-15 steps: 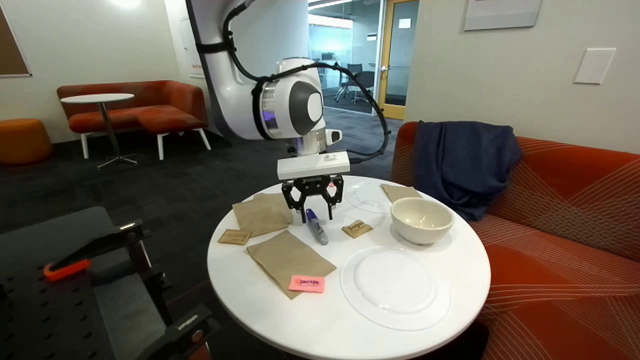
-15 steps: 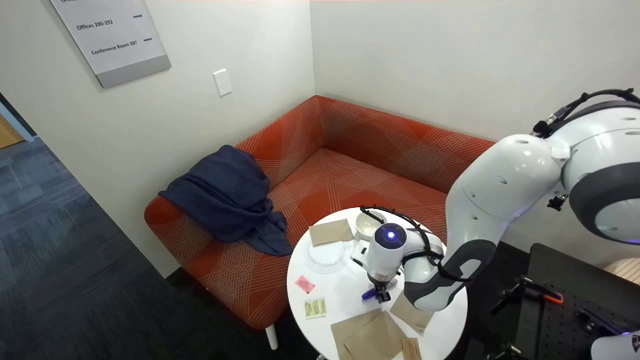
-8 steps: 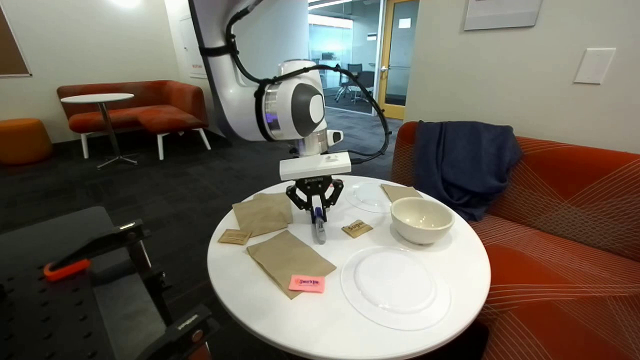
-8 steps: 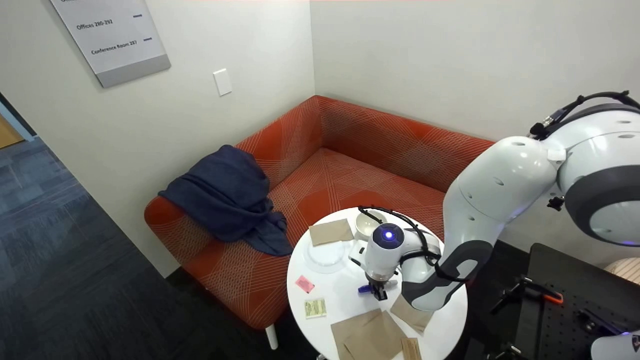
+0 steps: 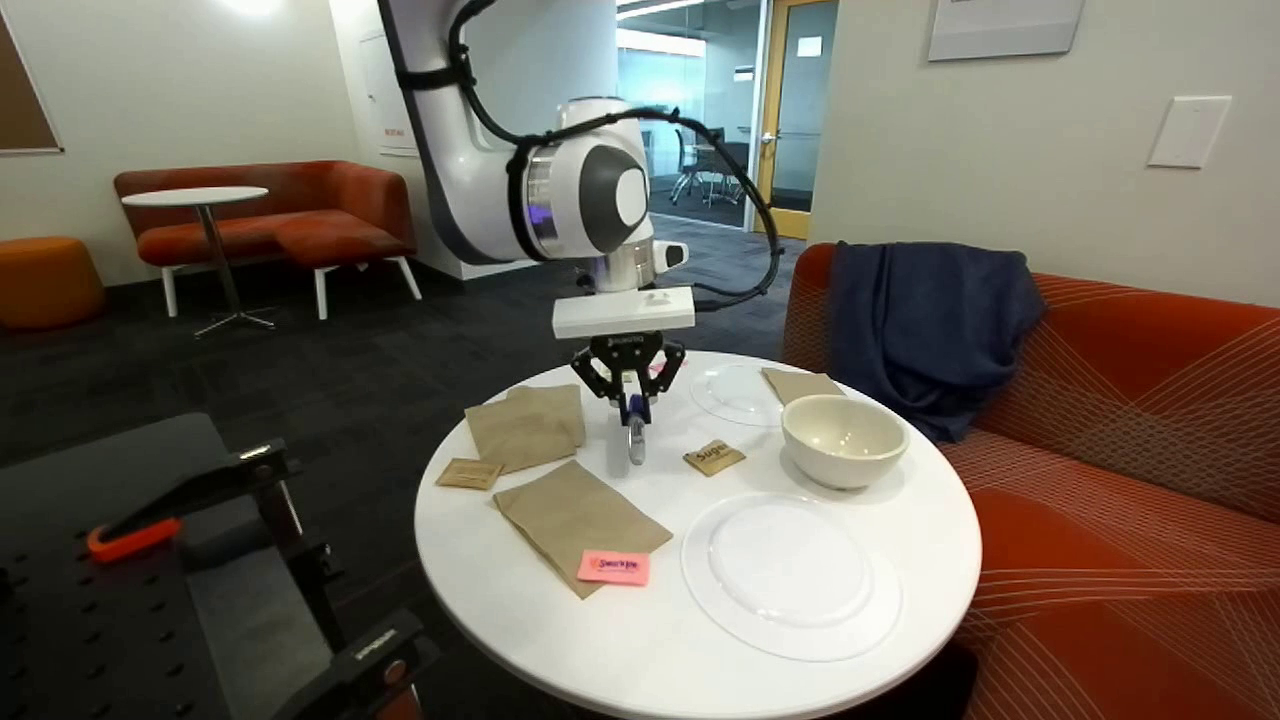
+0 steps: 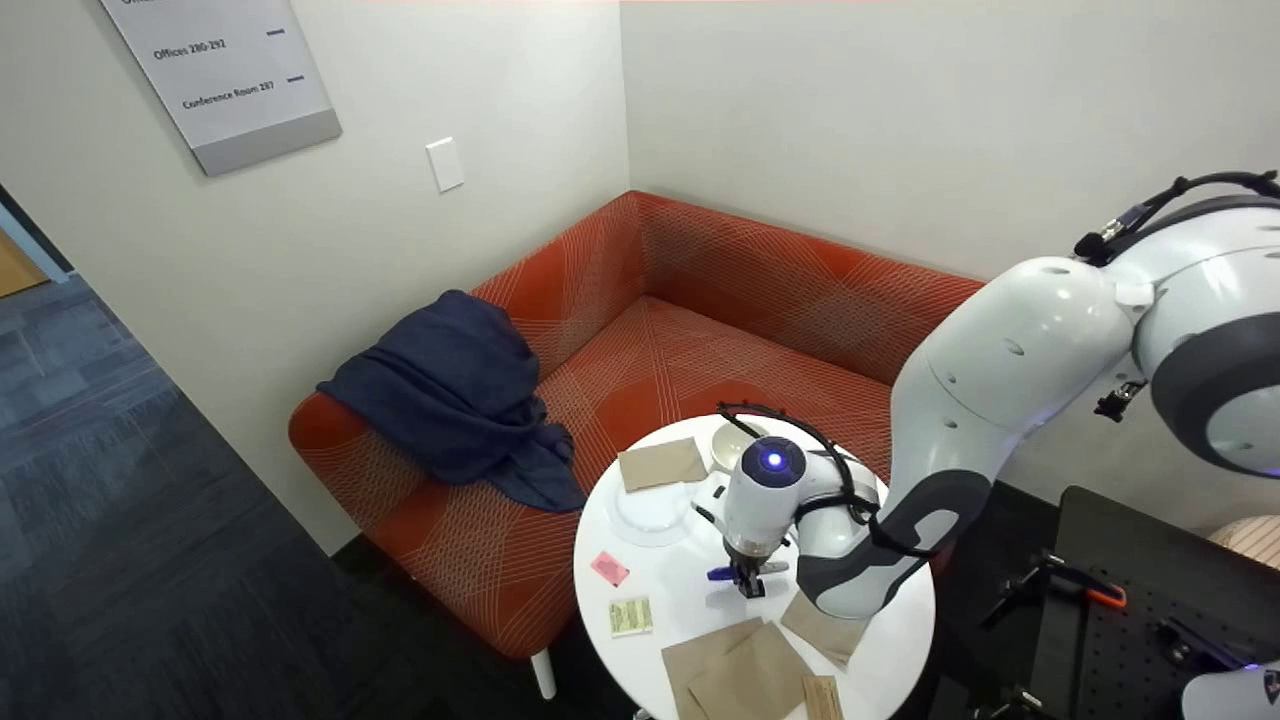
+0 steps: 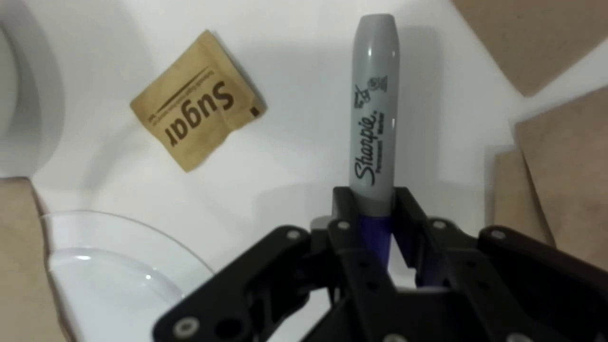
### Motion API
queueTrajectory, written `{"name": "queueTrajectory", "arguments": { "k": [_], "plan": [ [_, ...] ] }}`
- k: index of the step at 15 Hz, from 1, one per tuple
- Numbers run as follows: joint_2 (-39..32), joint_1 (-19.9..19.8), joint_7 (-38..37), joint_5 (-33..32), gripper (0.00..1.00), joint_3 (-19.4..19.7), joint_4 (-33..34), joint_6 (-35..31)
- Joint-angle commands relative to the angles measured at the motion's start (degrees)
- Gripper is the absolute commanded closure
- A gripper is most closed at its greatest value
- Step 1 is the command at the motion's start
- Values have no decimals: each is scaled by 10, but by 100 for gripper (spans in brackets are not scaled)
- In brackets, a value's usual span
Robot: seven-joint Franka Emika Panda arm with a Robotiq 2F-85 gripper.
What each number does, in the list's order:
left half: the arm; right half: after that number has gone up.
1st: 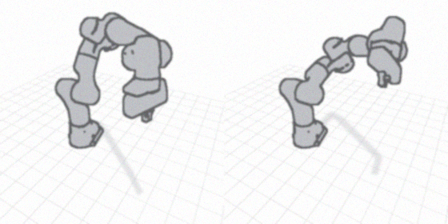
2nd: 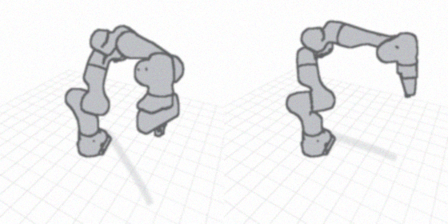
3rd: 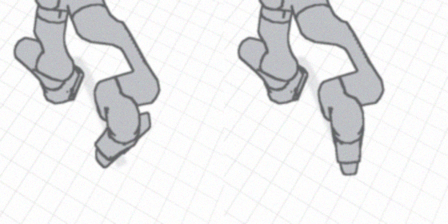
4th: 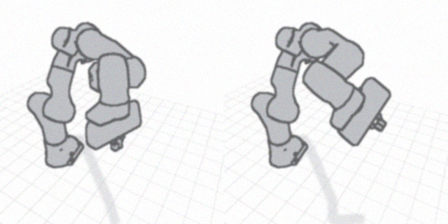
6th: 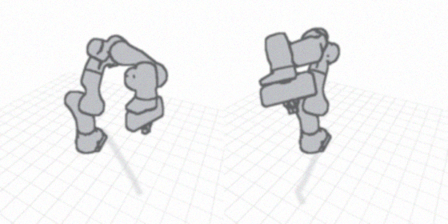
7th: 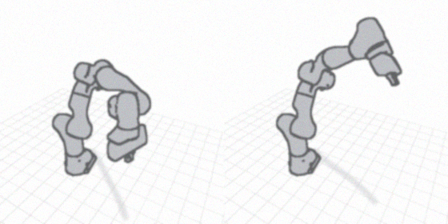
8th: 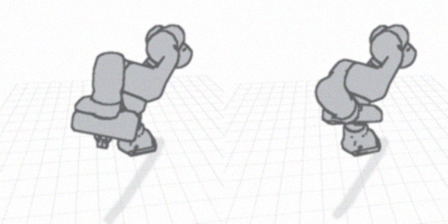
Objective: Move the marker to the left
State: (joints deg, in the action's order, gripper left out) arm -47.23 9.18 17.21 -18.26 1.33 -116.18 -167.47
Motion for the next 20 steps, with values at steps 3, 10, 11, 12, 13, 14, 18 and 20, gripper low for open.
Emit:
{"name": "queueTrajectory", "arguments": {
  "k": [3, 10, 11, 12, 13, 14, 18, 20],
  "plan": [
    [83, -10, -68, 47, 94, -21, -34, 41],
    [105, -6, -196, 147, 94, -32, -12, 87],
    [101, -5, -214, 162, 94, -34, -5, 88],
    [99, -4, -233, 177, 94, -35, 0, 87],
    [94, -2, -253, 192, 94, -35, 6, 85],
    [90, -3, -268, 207, 94, -38, 12, 87],
    [67, 1, -321, 254, 94, -41, 34, 71],
    [51, 5, -342, 270, 94, -40, 48, 67]
  ]
}}
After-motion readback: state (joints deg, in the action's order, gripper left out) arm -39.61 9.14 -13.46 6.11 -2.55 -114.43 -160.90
